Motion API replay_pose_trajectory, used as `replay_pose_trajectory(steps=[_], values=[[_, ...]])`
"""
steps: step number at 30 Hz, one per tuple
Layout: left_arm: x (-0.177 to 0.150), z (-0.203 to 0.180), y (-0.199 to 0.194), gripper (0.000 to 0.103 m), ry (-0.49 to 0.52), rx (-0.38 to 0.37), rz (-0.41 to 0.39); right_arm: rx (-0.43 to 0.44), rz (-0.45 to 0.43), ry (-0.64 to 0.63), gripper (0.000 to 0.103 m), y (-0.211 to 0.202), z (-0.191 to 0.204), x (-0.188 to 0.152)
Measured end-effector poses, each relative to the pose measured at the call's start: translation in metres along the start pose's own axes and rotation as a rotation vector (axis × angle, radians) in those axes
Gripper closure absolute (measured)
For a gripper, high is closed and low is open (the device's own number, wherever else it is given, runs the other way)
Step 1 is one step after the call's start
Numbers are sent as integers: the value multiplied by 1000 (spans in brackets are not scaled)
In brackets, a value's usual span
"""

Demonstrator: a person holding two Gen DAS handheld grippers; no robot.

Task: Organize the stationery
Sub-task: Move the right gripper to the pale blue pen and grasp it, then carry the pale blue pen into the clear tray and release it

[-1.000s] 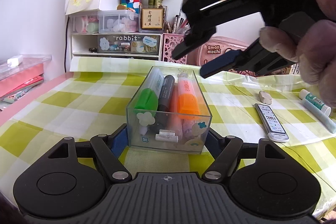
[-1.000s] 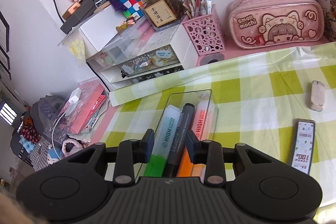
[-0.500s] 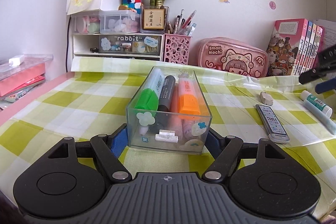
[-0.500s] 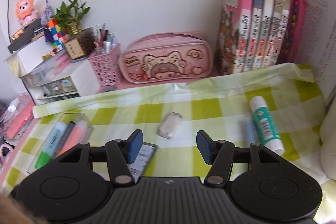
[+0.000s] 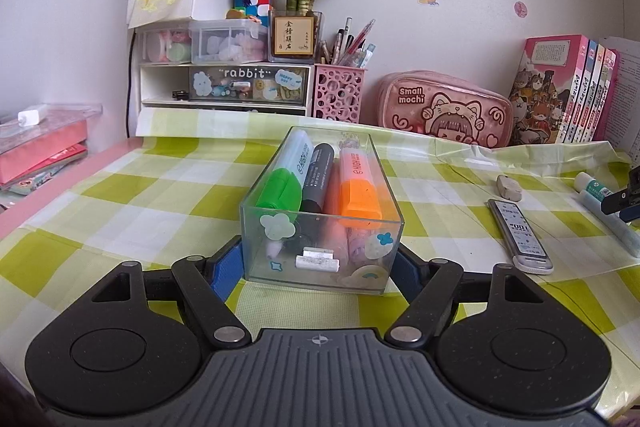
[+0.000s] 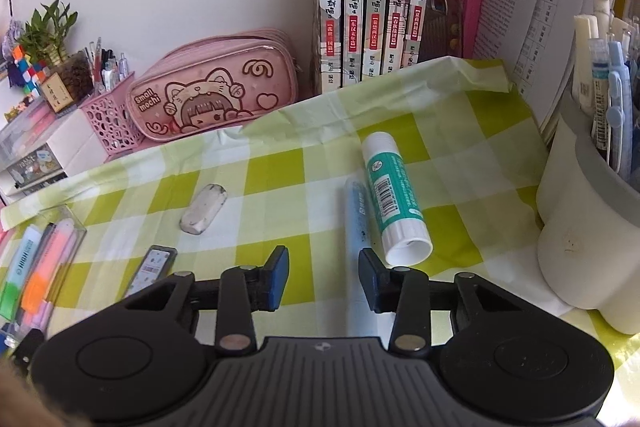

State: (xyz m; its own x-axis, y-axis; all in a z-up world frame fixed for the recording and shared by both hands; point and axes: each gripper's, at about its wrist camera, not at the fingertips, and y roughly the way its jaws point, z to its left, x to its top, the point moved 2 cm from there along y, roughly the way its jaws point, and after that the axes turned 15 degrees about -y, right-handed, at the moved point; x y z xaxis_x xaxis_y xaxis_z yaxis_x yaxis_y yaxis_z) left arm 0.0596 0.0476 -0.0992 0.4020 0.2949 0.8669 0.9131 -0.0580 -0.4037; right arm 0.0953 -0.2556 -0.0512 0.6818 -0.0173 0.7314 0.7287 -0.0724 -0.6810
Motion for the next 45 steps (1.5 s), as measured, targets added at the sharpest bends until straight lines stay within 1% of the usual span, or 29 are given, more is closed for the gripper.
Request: replay_pose_trajectory(steps=[4,7,8,14,19,24,28,33,36,38,45], values=[[0,0,0,29,-1,-1,0,-76,34,-67,77,11,5,-4],[1,0,1,29,-2,-4,0,-117,24,-94,83,16,8,-7],[1,0,1,29,-4,-6,0,-124,24,-93,83,17,10,-7],[1,3,0,29,-5,-11,-2,-78,-4,-8,83,15,22,-12],[1,4,0,29,-9,-18,-3,49,-33,101,83,7,37,-11],[1,3,0,29,-8,-18,-4,244,-52,219,83,2,59,2],[1,3,0,29,-6,-18,-4,409,-35,271,83,5,90,17],[1,4,-1,29,-9,-23,-4,549,12,317,83,12,131,30],[1,4,-1,29,-13,-32,-3,591,33,331,83,15,148,36],[1,4,-1,29,-12,-32,-3,602,41,334,83,17,158,39],[1,4,-1,29,-15,-36,-2,585,53,322,83,26,183,48]])
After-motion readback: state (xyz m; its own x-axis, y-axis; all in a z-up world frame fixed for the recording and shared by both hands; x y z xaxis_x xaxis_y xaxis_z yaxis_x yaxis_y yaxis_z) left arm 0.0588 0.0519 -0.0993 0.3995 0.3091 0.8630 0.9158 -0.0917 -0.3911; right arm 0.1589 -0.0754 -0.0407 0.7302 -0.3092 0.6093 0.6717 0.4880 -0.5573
